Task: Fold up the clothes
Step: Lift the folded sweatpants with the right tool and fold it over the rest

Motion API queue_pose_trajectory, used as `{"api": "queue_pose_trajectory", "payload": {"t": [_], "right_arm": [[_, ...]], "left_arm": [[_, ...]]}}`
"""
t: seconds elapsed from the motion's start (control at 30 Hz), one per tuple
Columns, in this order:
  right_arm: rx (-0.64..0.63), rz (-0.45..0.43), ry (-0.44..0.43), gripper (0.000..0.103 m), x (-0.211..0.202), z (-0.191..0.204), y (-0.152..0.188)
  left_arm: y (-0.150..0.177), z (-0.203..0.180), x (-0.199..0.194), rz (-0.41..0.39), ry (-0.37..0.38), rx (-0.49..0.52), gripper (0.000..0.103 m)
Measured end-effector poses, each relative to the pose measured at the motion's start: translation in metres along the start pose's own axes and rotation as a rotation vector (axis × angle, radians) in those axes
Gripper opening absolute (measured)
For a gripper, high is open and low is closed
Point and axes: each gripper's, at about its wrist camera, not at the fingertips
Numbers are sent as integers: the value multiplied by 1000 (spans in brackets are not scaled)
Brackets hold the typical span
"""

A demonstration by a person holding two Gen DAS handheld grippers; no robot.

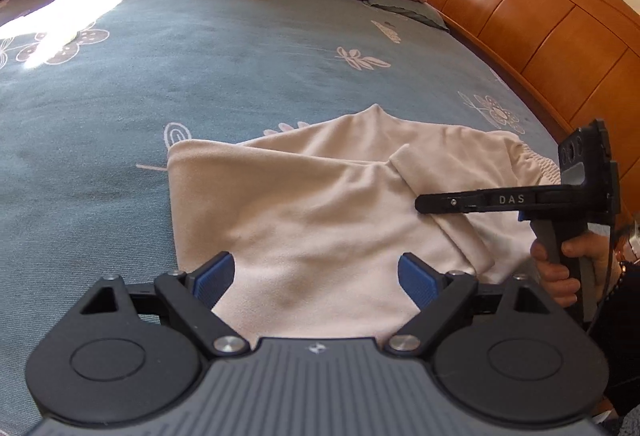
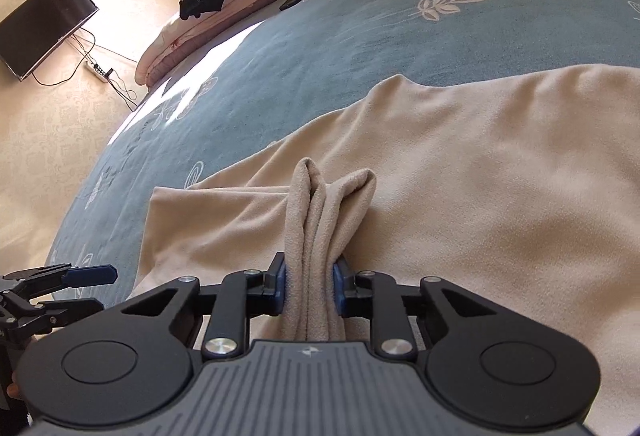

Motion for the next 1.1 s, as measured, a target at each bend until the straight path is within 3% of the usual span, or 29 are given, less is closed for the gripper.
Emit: {"api": "queue_pose_trajectory", "payload": {"t": [0.1,0.23,0.5,0.83,1.1], "right_arm": [[14,-16,-11,25,-6,7,-5],[37,-61,-58,24,-22,24,-20],[-23,-91,-146,23,-41,91,-64],[-78,87,-89,23,-23,151,-110],[-210,127,-146,23,-9,248,-127]], "left_arm": [[10,-25,-13,-50,-42,163,89],[25,-38,-18,-45,-73,222,89],[31,-29,-37,-53,-123,169,89],[29,-11,-58,-100,-175,129,89],[33,14,-85,-137,-244,76,89]]}}
Point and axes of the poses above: each gripper's, at about its wrist camera, not at the fingertips, and x roughly the way its jaws point, z to its left, y to its underside, and after that the axes turned 14 degrees about -z, right-handed
